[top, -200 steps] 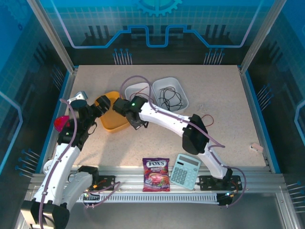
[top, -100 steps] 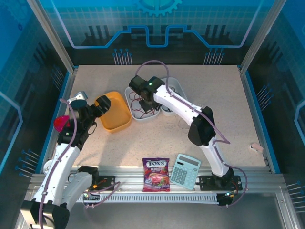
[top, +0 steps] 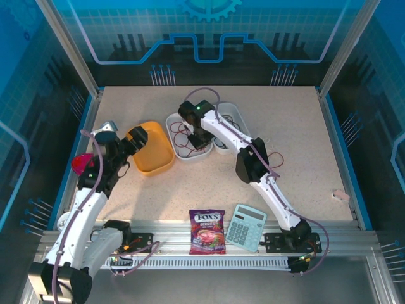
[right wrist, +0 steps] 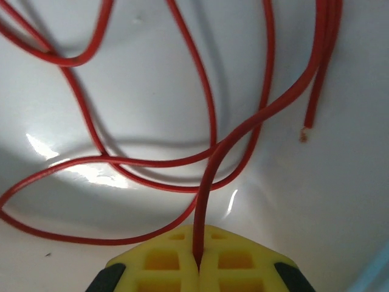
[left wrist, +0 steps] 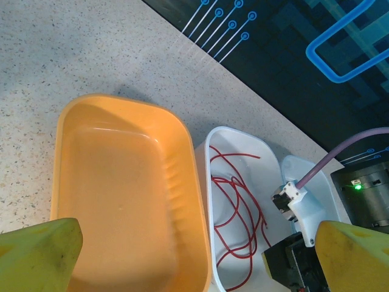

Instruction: Untangle the cables

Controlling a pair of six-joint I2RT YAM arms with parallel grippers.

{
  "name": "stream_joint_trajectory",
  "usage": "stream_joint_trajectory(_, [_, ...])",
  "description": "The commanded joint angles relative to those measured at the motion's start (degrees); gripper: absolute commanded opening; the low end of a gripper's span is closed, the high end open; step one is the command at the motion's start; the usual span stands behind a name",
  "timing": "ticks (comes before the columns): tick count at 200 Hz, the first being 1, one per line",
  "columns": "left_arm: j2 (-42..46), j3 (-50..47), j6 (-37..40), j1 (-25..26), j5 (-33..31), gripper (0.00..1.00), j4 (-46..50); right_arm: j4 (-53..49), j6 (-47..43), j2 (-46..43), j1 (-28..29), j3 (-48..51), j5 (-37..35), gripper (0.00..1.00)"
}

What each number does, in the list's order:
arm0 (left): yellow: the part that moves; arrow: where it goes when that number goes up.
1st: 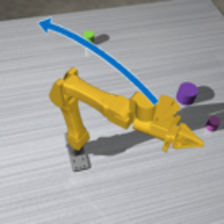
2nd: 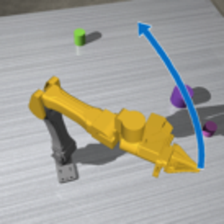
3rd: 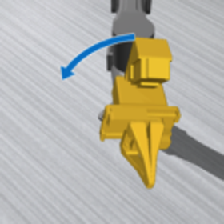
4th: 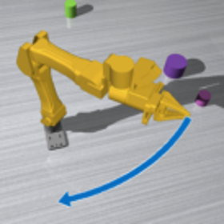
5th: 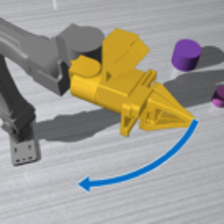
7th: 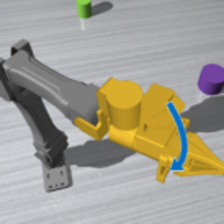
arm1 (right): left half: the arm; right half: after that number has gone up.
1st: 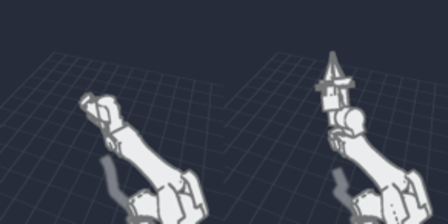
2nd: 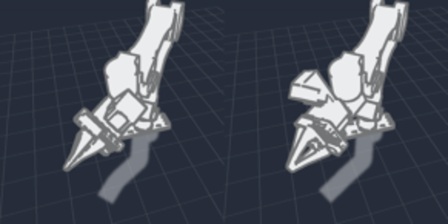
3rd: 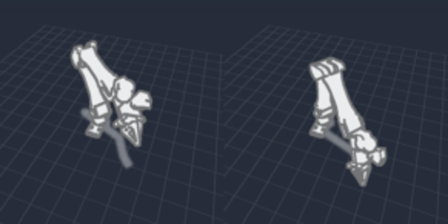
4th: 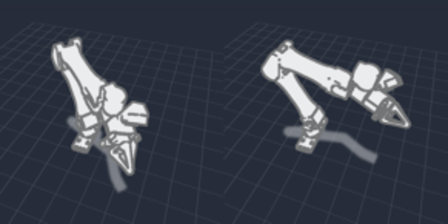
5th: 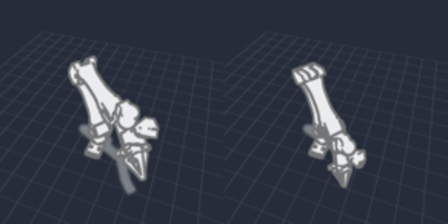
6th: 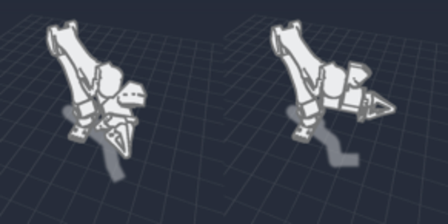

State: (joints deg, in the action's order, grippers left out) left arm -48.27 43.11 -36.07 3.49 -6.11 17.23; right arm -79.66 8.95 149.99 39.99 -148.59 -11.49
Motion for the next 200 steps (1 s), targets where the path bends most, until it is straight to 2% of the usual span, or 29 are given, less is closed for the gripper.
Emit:
stream_joint_trajectory(1, [-0.09, -0.07, -0.49, -0.08, 1.36, 0.99, -1.77, 1.00, -0.81, 1.27, 0.08, -0.83, 2.42, 0.00])
stream_joint_trajectory(91, [-0.43, -0.33, -0.66, -0.06, 1.27, 0.99, -2.21, 3.47, 0.13, 4.61, 0.38, -0.07, 1.79, 0.00])
stream_joint_trajectory(126, [-0.34, -0.32, -0.72, -0.05, 1.32, 0.99, -2.20, 3.31, 0.57, 1.22, 1.05, 0.25, 0.03, 0.29])
stream_joint_trajectory(155, [-0.27, -0.24, -0.80, -0.06, 1.41, 0.99, -2.29, 4.29, 1.09, -3.37, 1.85, 1.32, -1.57, 0.42])
stream_joint_trajectory(200, [-0.19, -0.05, -0.75, -0.10, 1.46, 0.99, -2.52, 6.09, 1.73, -7.94, 2.94, 2.96, -3.47, 0.53])
